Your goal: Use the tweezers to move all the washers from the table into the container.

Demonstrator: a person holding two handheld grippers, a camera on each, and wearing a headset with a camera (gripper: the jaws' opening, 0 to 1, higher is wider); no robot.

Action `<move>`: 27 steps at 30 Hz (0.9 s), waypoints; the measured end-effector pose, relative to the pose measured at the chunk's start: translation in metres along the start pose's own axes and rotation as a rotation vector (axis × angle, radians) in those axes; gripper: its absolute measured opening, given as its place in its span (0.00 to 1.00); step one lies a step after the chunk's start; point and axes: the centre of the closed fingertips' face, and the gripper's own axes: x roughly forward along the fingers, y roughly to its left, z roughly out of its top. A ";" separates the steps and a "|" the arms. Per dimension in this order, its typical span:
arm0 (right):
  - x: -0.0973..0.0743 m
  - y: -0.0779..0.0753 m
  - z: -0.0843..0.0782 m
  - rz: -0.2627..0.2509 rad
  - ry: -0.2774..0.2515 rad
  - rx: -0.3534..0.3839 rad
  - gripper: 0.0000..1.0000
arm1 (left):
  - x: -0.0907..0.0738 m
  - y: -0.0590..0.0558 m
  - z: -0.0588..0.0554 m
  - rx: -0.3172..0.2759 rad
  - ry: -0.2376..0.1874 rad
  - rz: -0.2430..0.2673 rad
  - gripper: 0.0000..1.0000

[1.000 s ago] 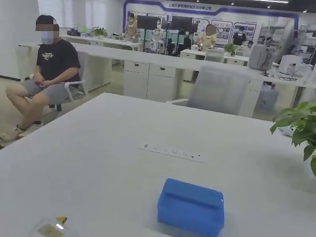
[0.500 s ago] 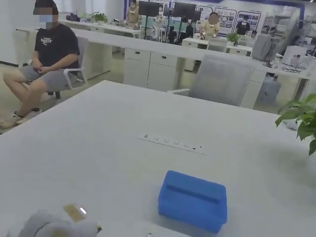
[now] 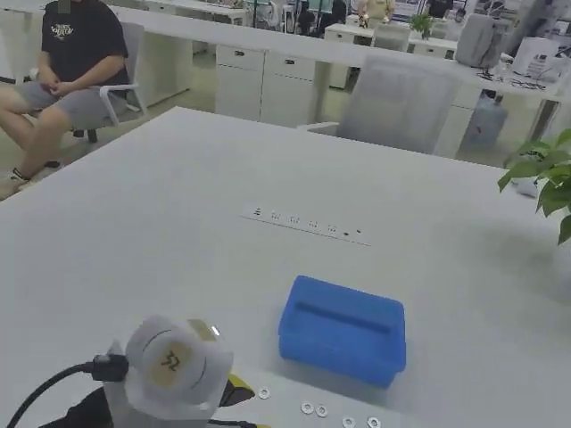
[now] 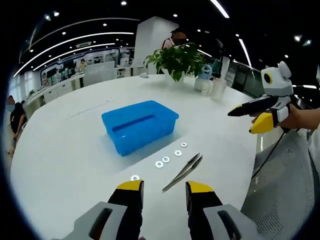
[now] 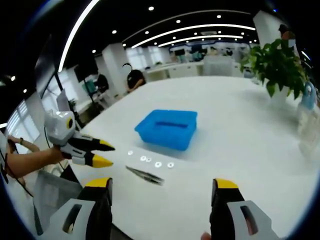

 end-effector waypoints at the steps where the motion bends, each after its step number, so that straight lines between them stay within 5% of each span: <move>1: 0.001 0.000 0.000 0.002 0.002 0.002 0.80 | 0.005 -0.002 -0.003 0.005 0.018 -0.018 0.33; 13: 0.006 -0.001 -0.007 0.019 0.042 -0.006 0.79 | 0.037 -0.012 -0.027 0.187 0.130 -0.117 0.24; 14: 0.007 -0.001 -0.008 0.019 0.041 -0.007 0.79 | 0.040 -0.014 -0.017 0.234 0.080 -0.122 0.23; 15: 0.007 0.000 -0.008 0.021 0.042 -0.006 0.79 | 0.040 -0.013 -0.022 0.244 0.133 -0.118 0.20; 18: 0.007 0.004 -0.008 0.025 0.042 -0.007 0.79 | 0.041 -0.017 -0.023 0.277 0.157 -0.157 0.18; 25: 0.006 0.007 -0.004 0.023 0.039 -0.030 0.78 | 0.041 -0.029 -0.027 0.405 0.158 -0.186 0.00; 27: 0.006 0.008 -0.002 0.028 0.033 -0.029 0.78 | 0.043 -0.035 -0.029 0.388 0.162 -0.200 0.00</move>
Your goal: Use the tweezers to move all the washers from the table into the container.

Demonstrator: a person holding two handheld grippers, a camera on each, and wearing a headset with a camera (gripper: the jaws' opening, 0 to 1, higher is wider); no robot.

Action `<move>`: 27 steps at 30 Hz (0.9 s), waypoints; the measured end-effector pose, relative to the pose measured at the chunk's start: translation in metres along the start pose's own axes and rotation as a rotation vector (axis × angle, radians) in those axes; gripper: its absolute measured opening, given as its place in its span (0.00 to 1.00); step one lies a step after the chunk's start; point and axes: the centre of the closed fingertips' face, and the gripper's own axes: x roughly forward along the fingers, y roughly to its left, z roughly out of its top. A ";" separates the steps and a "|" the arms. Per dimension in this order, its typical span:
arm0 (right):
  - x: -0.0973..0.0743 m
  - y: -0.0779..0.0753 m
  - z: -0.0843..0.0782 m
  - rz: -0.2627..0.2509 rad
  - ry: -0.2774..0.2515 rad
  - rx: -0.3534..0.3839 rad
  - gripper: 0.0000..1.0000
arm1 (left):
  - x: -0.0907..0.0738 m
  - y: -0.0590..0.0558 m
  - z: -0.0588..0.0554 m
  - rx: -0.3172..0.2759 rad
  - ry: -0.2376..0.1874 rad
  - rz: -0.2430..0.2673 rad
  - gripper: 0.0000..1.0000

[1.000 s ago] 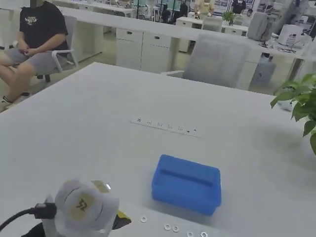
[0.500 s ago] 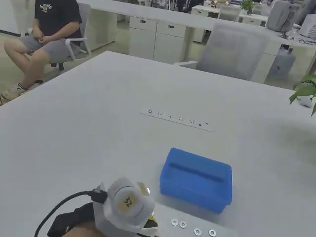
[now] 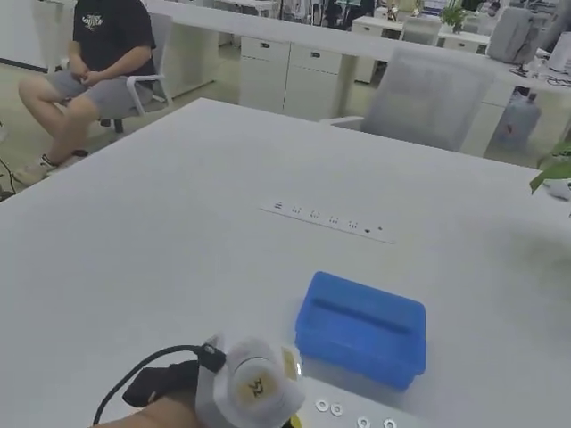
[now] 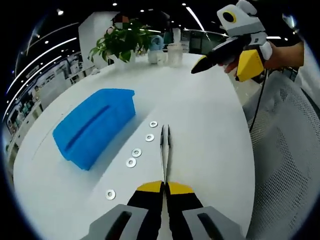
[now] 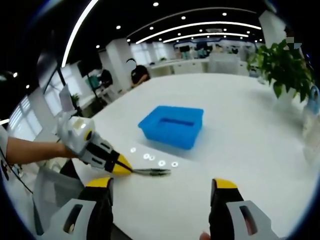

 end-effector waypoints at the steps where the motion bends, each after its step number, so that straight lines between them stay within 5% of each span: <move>1: 0.000 0.000 0.001 0.003 -0.004 0.001 0.78 | 0.001 0.000 -0.001 0.000 0.001 0.000 0.00; 8: 0.003 0.008 0.005 0.021 -0.012 -0.017 0.78 | -0.010 -0.009 0.009 0.017 -0.027 0.014 0.00; 17: 0.013 0.037 0.002 0.141 0.034 -0.072 0.83 | -0.054 -0.013 0.047 -0.127 -0.203 0.069 0.00; 20: 0.022 0.058 -0.004 0.243 0.092 -0.154 0.79 | -0.075 -0.013 0.056 -0.169 -0.281 0.088 0.00; 23: 0.036 0.073 -0.008 0.306 0.139 -0.247 0.65 | -0.087 -0.012 0.058 -0.171 -0.297 0.096 0.00; 27: 0.055 0.080 -0.008 0.312 0.188 -0.443 0.48 | -0.101 -0.008 0.059 -0.171 -0.307 0.099 0.00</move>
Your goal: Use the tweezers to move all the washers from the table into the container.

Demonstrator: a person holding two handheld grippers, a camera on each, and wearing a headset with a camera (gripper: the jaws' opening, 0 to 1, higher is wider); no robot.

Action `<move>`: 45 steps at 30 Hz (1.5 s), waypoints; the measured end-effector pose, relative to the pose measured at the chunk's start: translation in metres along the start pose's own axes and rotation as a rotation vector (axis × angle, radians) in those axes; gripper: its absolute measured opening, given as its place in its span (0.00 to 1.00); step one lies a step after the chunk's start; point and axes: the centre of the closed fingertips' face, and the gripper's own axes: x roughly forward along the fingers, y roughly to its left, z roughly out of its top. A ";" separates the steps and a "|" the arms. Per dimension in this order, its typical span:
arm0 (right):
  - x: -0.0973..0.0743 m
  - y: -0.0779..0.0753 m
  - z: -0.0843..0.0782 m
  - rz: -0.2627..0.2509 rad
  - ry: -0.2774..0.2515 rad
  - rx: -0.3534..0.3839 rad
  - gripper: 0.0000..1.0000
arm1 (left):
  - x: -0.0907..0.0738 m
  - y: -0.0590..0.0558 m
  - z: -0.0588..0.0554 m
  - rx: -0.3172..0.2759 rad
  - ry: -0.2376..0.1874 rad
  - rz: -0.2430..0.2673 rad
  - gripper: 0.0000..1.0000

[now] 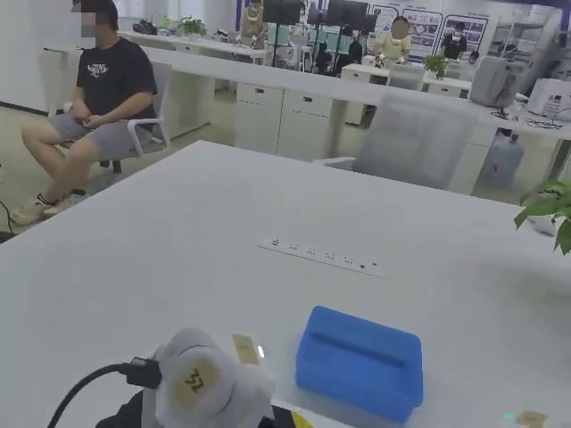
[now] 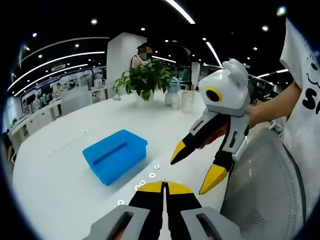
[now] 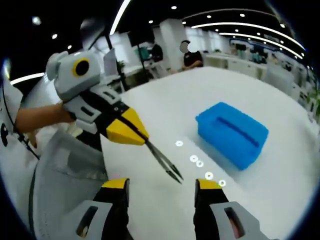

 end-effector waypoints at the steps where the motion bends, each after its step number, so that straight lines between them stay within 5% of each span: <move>1: 0.003 -0.001 0.001 -0.004 0.014 -0.035 0.45 | -0.001 0.001 0.000 0.001 -0.001 -0.001 0.00; 4: 0.006 -0.011 -0.004 -0.034 0.068 -0.117 0.40 | 0.000 0.009 -0.011 0.018 0.043 0.028 0.00; 9: 0.001 -0.006 0.002 0.010 0.018 -0.060 0.33 | -0.003 0.002 -0.012 0.031 0.044 0.000 0.00; 12: 0.011 0.011 0.015 0.102 0.000 -0.088 0.27 | -0.004 -0.001 -0.011 0.060 0.058 -0.009 0.00; 17: 0.033 0.028 0.027 0.158 0.020 -0.247 0.21 | -0.010 -0.007 -0.005 0.136 0.088 -0.036 0.00; 22: 0.043 0.038 0.034 0.174 0.020 -0.340 0.06 | -0.015 -0.008 -0.003 0.206 0.113 -0.058 0.00; 28: 0.049 0.041 0.034 0.185 0.014 -0.390 0.04 | -0.014 -0.006 -0.009 0.278 0.134 -0.048 0.00; 33: 0.055 0.038 0.030 0.171 0.029 -0.382 0.03 | -0.017 0.004 -0.015 0.149 0.082 0.058 0.01; 35: 0.056 0.036 0.030 0.166 0.026 -0.365 0.03 | -0.023 0.008 -0.020 0.067 0.072 0.098 0.11; 37: 0.056 0.032 0.033 0.152 0.019 -0.329 0.03 | -0.036 0.019 -0.017 -0.102 -0.007 0.197 0.17; 39: 0.054 0.026 0.039 0.135 -0.001 -0.296 0.03 | -0.053 0.027 -0.019 -0.187 -0.058 0.286 0.26; 41: 0.052 0.016 0.048 0.106 -0.035 -0.252 0.03 | -0.073 0.039 -0.022 -0.239 -0.092 0.415 0.32; 45: 0.050 -0.002 0.060 0.080 -0.071 -0.192 0.03 | -0.102 0.052 -0.033 -0.299 -0.115 0.612 0.65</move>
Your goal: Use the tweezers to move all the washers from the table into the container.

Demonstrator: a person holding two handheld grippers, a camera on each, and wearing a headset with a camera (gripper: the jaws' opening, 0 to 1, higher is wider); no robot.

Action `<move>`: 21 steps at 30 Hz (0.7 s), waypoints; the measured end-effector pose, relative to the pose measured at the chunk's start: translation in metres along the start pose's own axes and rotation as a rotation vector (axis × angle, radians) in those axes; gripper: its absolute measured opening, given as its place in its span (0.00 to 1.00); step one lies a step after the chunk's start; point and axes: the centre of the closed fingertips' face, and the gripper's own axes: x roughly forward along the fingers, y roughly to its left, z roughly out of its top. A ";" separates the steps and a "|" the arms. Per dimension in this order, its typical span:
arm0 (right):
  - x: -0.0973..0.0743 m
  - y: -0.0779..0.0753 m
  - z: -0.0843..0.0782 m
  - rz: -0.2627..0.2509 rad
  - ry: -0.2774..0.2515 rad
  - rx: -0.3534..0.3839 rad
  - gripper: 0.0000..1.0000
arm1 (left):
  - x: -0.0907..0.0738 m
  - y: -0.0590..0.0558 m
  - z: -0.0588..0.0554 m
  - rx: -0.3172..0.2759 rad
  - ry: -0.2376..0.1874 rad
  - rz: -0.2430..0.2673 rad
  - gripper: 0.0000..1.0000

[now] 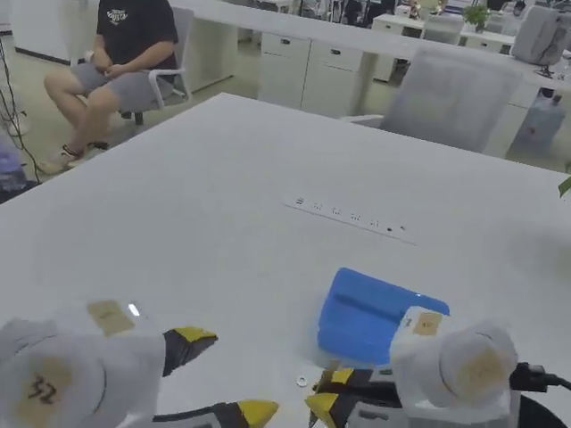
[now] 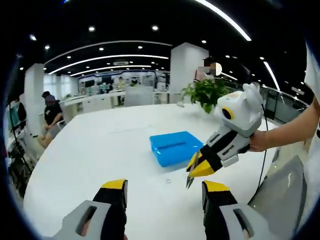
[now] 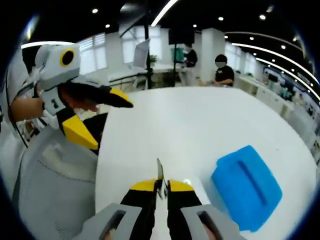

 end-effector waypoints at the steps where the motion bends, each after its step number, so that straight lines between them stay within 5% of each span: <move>1: 0.001 -0.006 0.003 -0.007 -0.012 0.023 0.03 | -0.004 0.008 -0.002 -0.014 -0.012 0.057 0.69; 6: 0.007 -0.027 0.015 -0.035 -0.051 0.056 0.04 | -0.011 0.026 -0.009 -0.022 -0.040 0.191 0.85; 12: 0.020 -0.035 0.018 -0.034 -0.062 0.081 0.04 | -0.014 0.034 -0.003 -0.015 -0.103 0.274 0.91; 21: 0.030 -0.036 0.014 -0.020 -0.054 0.090 0.04 | -0.011 0.034 -0.013 -0.005 -0.056 0.261 0.90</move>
